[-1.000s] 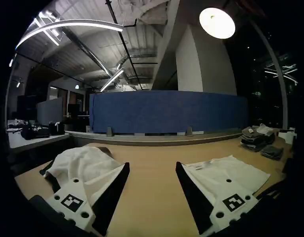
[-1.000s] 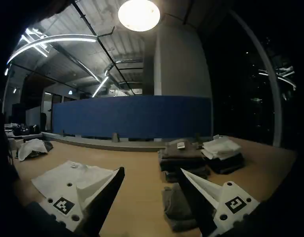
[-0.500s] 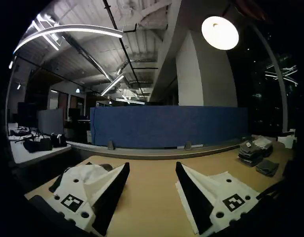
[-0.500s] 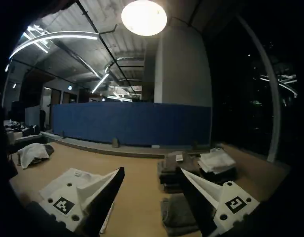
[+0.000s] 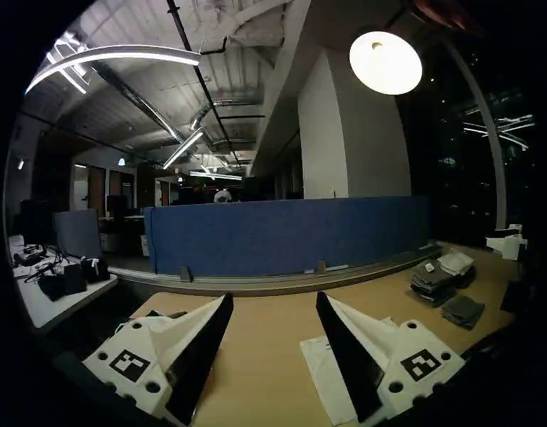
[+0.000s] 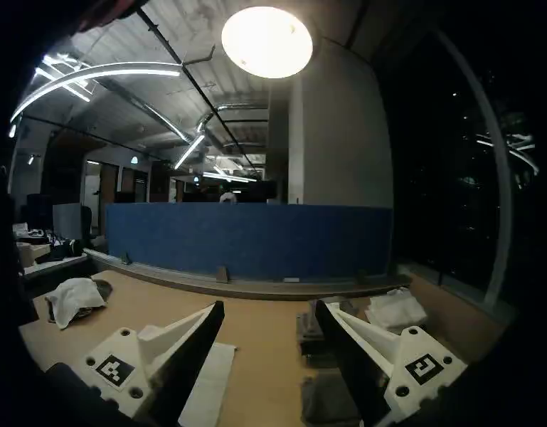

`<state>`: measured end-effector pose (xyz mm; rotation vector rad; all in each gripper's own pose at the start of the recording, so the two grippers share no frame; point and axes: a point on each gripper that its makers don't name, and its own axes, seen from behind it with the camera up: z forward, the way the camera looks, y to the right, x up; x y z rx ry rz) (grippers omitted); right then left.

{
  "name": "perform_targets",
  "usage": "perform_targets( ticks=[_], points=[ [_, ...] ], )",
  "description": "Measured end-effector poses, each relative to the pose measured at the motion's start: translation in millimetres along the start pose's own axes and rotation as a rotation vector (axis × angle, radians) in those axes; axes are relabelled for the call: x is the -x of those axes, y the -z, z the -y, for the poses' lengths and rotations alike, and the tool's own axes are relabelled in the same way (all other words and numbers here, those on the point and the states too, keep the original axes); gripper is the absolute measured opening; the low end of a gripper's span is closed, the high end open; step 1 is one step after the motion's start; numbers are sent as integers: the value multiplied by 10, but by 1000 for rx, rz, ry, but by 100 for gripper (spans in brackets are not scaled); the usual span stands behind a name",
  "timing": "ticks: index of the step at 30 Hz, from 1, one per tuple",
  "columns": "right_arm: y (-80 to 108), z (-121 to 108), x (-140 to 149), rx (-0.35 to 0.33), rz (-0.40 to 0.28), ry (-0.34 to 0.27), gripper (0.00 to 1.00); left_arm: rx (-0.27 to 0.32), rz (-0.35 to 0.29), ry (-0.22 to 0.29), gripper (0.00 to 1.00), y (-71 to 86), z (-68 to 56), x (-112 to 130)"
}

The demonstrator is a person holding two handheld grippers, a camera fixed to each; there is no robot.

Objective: Fold towel

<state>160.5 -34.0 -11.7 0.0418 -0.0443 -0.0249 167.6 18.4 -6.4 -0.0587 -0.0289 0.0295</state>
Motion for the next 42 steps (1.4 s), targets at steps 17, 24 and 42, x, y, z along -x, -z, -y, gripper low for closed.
perform_targets(
  ticks=[17,24,42],
  points=[
    [24,230,10,-104,121,49,100,140,148,-46,86,74,-264,92],
    [106,482,321,-226,275,83,100,223,275,-77,86,84,-403,429],
    [353,879,1022,-454,577,180,100,462,527,-134,86,284,-790,1150]
  ],
)
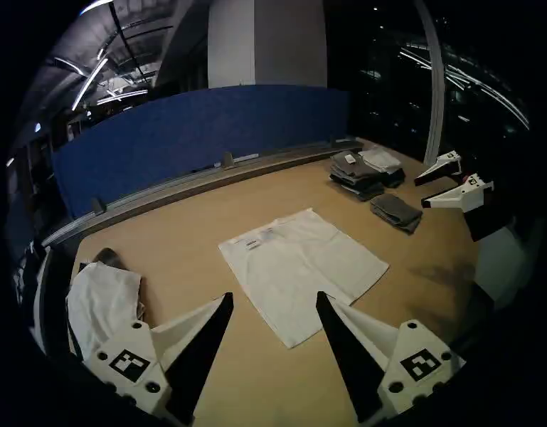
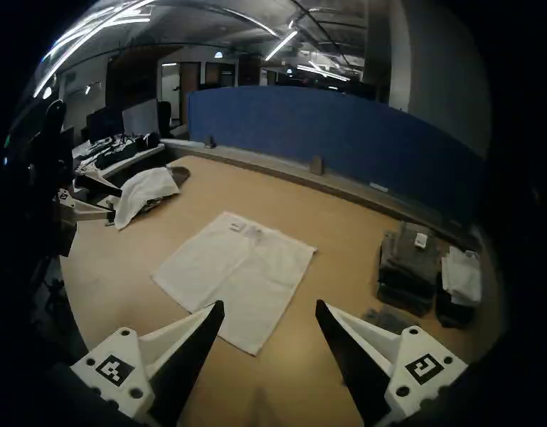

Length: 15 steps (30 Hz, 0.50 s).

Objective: Fold towel

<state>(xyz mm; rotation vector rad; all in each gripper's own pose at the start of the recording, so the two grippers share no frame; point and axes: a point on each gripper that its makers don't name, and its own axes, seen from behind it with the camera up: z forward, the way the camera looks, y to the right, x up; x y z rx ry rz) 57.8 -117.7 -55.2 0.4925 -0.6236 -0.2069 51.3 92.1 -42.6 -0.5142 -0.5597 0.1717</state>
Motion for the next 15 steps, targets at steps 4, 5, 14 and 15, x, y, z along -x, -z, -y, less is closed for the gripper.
perform_targets(
  ticks=[4,5,14,15],
  points=[
    [-53,52,84,-16,21,11,100,10,17,-10,86,-53,-27,84],
    [-69,62,107,-19,25,14,100,13,21,-11,86,-69,-35,105],
    [-322,94,340,-23,45,23,100,41,53,-21,86,-297,-107,356],
    [-357,97,378,-22,50,28,100,43,57,-24,86,-331,-113,394]
  ],
)
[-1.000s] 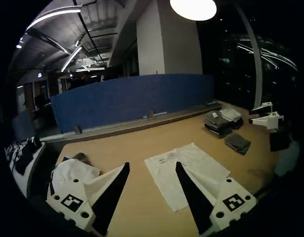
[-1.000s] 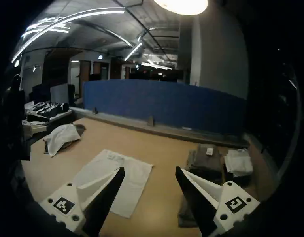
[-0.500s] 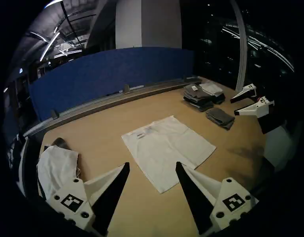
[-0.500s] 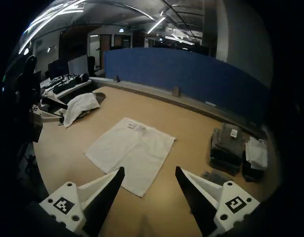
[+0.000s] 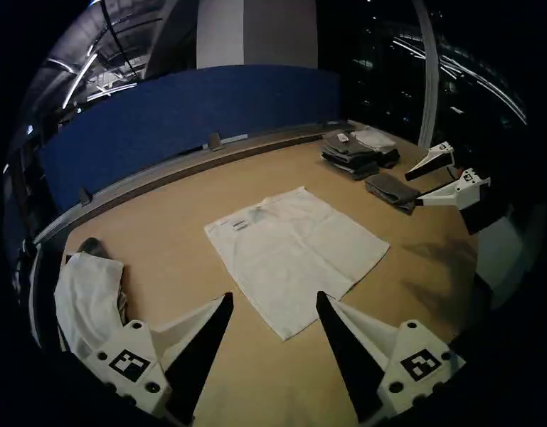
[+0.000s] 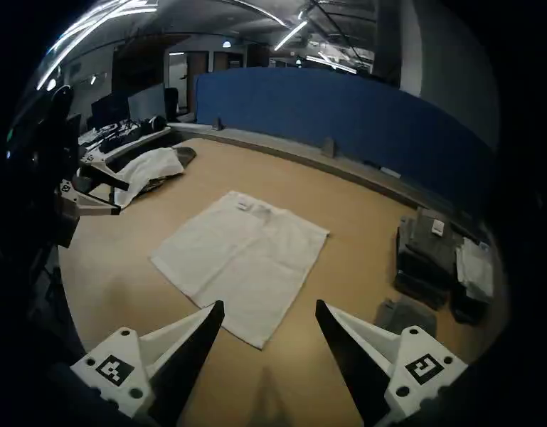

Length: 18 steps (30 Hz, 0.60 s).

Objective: Fold towel

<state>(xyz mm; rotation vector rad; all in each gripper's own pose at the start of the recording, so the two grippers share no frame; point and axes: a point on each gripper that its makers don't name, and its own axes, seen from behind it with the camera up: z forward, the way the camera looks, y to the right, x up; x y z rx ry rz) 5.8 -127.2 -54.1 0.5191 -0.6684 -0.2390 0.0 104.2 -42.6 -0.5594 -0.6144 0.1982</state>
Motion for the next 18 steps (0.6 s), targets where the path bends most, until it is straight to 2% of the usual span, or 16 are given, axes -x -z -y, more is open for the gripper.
perform_targets(
  ticks=[5,11,18],
  points=[
    [-173,31,163,-4,21,16,100,10,24,-11,86,-174,-26,177],
    [-373,54,317,-7,32,0,100,9,62,-13,86,-370,-36,424],
    [-572,105,511,-15,61,0,100,17,100,-40,86,-546,-68,659]
  ],
)
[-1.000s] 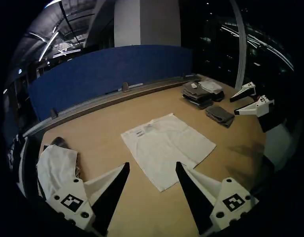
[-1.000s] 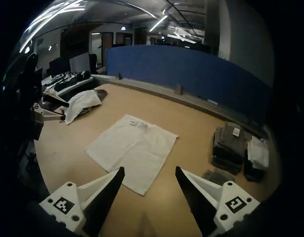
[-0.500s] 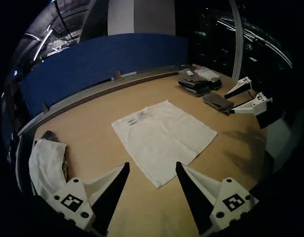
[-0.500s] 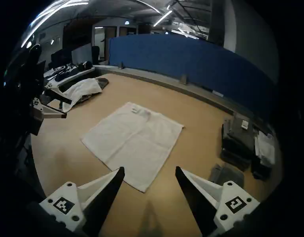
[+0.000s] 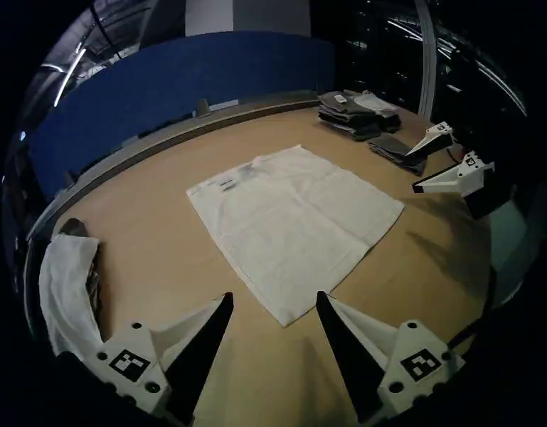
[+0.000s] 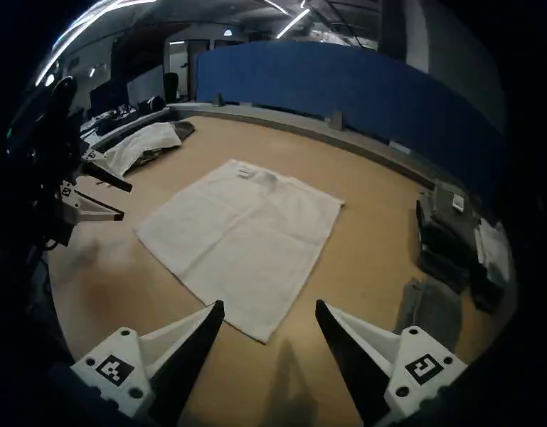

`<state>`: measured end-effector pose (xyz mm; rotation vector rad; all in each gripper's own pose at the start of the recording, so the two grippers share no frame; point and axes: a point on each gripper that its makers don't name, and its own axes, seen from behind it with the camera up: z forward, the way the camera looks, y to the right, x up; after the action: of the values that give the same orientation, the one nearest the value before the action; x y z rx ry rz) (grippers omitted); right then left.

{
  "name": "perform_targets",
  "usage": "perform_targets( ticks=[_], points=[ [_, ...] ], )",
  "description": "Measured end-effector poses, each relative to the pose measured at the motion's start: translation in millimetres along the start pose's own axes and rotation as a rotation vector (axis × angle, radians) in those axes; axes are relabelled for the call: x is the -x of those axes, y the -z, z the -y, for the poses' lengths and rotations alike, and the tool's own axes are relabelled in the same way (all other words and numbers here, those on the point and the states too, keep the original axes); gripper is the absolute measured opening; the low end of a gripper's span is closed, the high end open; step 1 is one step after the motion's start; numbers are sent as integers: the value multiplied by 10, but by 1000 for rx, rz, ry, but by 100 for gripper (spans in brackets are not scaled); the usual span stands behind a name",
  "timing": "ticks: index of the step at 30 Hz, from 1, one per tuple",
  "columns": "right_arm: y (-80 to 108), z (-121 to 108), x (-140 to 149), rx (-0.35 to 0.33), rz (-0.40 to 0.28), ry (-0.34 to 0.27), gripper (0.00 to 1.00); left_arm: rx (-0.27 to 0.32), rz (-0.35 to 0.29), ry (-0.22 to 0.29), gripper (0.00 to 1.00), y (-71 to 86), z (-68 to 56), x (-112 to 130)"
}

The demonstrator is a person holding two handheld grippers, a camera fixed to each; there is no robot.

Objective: Fold towel

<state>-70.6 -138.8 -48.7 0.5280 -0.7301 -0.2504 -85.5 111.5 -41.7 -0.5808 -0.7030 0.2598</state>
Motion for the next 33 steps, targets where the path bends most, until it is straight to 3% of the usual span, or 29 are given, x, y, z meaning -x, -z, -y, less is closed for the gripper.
perform_targets(
  ticks=[5,14,24,26,33],
  points=[
    [-106,45,121,-5,18,13,100,11,23,-23,86,-98,-38,103],
    [-205,56,250,2,34,11,100,23,48,-14,86,-199,-77,216],
    [-263,59,353,-7,53,6,91,36,59,-12,86,-255,-113,245],
    [-268,61,366,-10,58,10,85,40,64,-16,84,-261,-123,257],
    [-278,89,430,-22,74,21,76,45,90,-24,62,-292,-158,301]
  ],
)
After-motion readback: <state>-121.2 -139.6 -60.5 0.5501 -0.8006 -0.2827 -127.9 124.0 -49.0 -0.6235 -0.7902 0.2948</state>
